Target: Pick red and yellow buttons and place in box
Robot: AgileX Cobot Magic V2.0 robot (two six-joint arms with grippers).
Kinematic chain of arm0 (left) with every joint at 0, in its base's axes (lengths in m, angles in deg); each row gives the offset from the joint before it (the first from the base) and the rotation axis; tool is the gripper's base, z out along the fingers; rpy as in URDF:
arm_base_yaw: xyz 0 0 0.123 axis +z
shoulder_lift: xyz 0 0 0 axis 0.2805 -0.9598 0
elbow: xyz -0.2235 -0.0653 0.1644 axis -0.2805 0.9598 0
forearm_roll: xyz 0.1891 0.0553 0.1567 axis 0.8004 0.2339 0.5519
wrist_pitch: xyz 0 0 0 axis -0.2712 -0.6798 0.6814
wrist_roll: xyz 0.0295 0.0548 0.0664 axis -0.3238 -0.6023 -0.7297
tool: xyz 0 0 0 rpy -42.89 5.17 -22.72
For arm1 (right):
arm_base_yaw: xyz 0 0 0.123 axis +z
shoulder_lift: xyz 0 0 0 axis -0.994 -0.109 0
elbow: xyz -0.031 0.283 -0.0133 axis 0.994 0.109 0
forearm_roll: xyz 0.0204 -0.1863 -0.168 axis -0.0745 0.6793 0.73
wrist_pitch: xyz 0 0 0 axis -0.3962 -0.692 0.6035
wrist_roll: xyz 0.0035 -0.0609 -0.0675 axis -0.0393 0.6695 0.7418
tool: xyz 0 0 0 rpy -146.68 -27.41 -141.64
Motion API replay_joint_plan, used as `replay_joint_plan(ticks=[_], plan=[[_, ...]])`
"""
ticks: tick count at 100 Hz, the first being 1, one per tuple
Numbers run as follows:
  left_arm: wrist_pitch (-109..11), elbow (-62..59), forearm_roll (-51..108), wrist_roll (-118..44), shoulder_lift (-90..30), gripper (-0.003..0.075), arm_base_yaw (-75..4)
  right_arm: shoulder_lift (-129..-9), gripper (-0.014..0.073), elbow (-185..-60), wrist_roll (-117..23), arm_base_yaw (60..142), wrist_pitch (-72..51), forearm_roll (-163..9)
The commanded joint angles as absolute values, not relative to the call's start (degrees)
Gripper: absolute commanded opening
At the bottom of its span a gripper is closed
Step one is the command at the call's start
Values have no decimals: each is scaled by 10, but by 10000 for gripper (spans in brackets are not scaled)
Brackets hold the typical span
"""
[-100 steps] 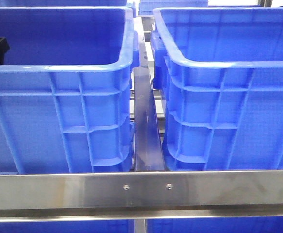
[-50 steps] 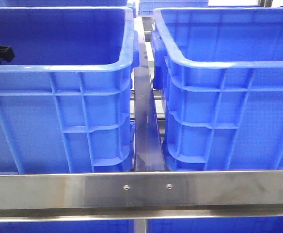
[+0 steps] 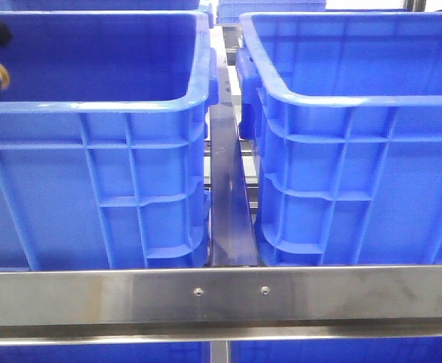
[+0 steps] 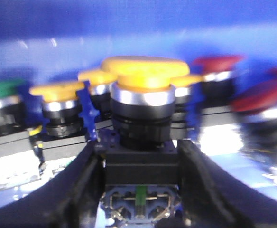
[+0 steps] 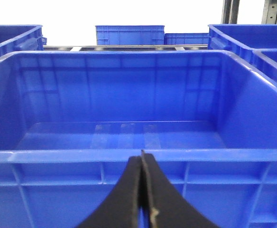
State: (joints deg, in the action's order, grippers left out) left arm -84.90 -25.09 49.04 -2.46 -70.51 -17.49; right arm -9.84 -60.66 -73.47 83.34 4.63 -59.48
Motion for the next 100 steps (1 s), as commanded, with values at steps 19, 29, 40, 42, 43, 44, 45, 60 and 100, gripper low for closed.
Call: replay_joint_plan(ticks=[19, 29, 40, 42, 43, 44, 45, 60, 100], plan=[[-864, -269, 316, -187, -611, 178, -177, -85, -68, -617, -731, 832, 93, -596], [-891, -269, 220, -264, -601, 178, -177, -85, -68, -617, -731, 832, 93, -596], [-929, -269, 116, -338, -601, 178, -181, -85, -68, -617, -731, 832, 93, -596], [-936, -269, 102, -347, -601, 178, -183, -85, -68, -617, -731, 832, 93, -596], [-938, -269, 94, -349, -601, 178, -186, -85, -68, -617, -731, 832, 93, -596], [-940, -269, 91, -348, -601, 178, -187, -85, -68, -617, -731, 832, 93, -596], [-944, -269, 88, -348, -601, 178, -188, -85, -68, -617, -731, 832, 93, -596], [-967, -269, 52, -353, -601, 178, -238, -85, -68, -617, -731, 832, 93, -596], [-929, -269, 33, -354, -610, 178, -417, -85, -68, -617, -731, 832, 93, -596]])
